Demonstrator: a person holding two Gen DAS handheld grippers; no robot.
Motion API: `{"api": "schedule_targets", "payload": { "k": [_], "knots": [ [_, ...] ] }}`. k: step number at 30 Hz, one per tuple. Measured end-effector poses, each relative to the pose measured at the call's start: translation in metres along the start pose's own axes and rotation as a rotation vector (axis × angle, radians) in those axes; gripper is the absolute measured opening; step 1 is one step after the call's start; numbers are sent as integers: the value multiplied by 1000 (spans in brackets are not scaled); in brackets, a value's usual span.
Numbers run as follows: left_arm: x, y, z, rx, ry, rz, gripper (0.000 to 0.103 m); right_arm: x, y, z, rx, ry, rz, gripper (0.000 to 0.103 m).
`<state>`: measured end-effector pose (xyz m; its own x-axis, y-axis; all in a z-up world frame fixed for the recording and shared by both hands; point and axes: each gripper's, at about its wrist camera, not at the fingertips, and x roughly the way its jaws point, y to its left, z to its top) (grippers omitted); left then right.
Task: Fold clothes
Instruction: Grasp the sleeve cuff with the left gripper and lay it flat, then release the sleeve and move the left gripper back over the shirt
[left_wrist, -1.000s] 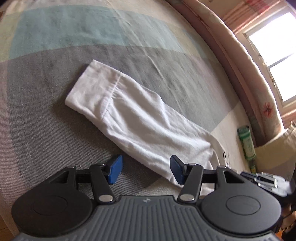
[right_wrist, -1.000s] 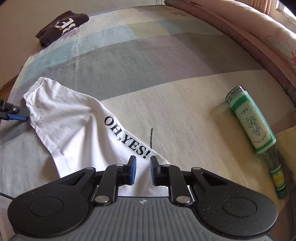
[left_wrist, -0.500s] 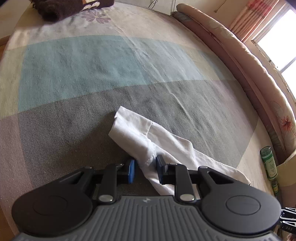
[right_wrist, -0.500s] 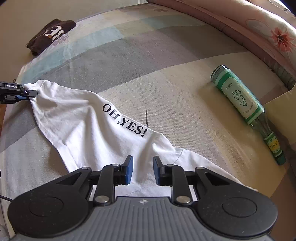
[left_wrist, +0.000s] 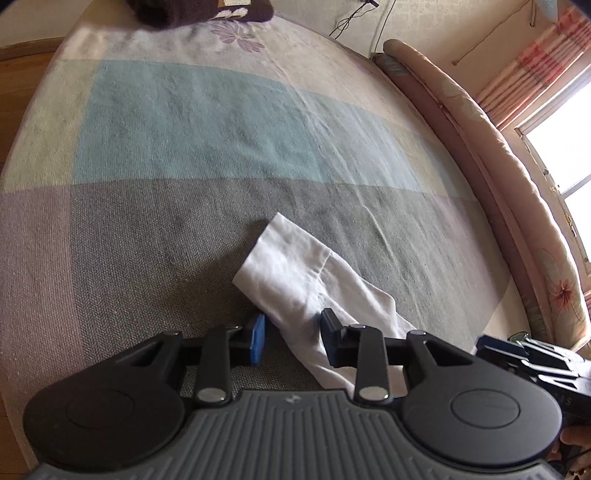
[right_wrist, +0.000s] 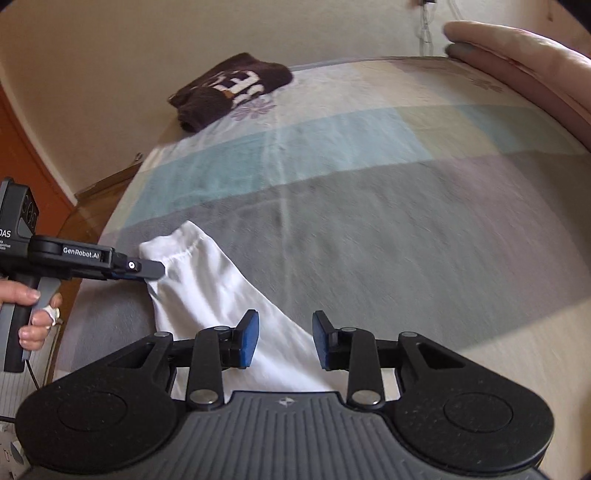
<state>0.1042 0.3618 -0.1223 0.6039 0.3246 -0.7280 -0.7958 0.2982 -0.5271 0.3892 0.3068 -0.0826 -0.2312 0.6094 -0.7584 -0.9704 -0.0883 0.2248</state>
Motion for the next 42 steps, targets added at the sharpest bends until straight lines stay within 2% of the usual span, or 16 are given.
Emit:
{"api": "schedule_targets", "payload": {
  "k": [4, 8, 9, 10, 13, 18, 21, 24, 26, 27, 29, 30, 32, 36, 40, 42],
  "knots": [
    [0, 8, -1, -68, -22, -34, 35, 60, 19, 35, -114, 66, 82, 37],
    [1, 12, -2, -73, -30, -33, 27, 93, 35, 47, -209, 141, 133, 34],
    [2, 10, -2, -64, -31, -25, 26, 95, 40, 47, -237, 144, 137, 27],
    [2, 5, -2, -35, -33, -6, 20, 96, 43, 47, -252, 157, 142, 4],
    [2, -9, -1, 52, -44, 42, 16, 96, 45, 48, -244, 148, 119, 4],
    [2, -20, 23, 96, -84, -2, 15, 85, 36, 63, -205, 75, 51, 4],
    [6, -26, 37, 124, -72, 0, 22, 84, 29, 72, -189, 50, 7, 5],
    [8, -26, 44, 148, -51, 41, 26, 80, 19, 76, -115, 44, -27, 16],
    [1, -24, 44, 194, -68, 107, 30, 64, 10, 75, -60, 10, -48, 30],
    [-3, -25, 44, 234, -84, 146, 30, 52, 5, 72, -27, -6, -66, 32],
    [-11, -33, 44, 334, -110, 227, 31, 28, -7, 59, 43, -20, -110, 38],
    [-13, -38, 44, 378, -120, 232, 31, 13, -13, 46, 87, -17, -149, 41],
    [-12, -54, 40, 468, -100, 181, 39, -14, -23, 15, 184, 2, -236, 50],
    [9, -96, 10, 708, -6, 68, 41, -59, -36, -64, 426, 87, -419, 50],
    [18, -103, -9, 783, 50, 51, 41, -83, -36, -127, 658, 124, -542, 50],
    [22, -106, -19, 819, 78, 43, 44, -80, -32, -142, 694, 108, -561, 52]
  ]
}}
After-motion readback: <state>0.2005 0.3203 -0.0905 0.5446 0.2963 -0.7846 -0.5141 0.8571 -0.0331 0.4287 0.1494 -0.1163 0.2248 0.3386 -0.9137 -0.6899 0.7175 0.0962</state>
